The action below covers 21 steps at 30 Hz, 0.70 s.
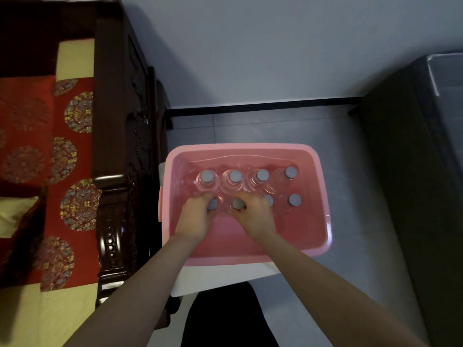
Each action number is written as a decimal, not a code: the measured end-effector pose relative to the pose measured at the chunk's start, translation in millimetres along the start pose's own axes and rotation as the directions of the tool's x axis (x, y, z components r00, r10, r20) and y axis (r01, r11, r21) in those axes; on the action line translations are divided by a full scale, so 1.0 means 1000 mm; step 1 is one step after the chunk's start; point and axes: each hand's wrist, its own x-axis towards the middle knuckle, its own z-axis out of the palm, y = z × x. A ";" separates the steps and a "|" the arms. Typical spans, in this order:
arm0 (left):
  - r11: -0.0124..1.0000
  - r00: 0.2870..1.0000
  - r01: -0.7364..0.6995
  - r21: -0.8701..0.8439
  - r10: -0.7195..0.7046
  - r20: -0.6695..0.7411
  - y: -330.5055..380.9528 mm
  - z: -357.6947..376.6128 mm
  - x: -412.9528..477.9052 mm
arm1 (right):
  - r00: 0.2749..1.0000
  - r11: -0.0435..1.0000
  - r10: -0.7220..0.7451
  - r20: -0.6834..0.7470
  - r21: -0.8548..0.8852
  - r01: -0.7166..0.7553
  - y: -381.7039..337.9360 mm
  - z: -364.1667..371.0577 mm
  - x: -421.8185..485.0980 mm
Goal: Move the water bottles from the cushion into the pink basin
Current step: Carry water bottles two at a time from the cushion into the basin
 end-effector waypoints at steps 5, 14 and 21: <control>0.999 1.000 -0.019 0.039 0.020 -0.009 0.002 0.000 0.001 | 0.999 0.999 -0.008 0.045 -0.038 0.009 0.002 -0.001 0.002; 0.988 0.991 -0.062 0.142 0.043 0.129 0.011 -0.019 0.006 | 0.990 0.990 -0.003 0.139 -0.136 0.022 -0.011 -0.028 0.003; 0.991 0.981 -0.137 0.008 0.136 -0.135 0.065 -0.080 0.005 | 0.985 0.988 -0.063 -0.163 -0.147 0.039 -0.039 -0.098 -0.002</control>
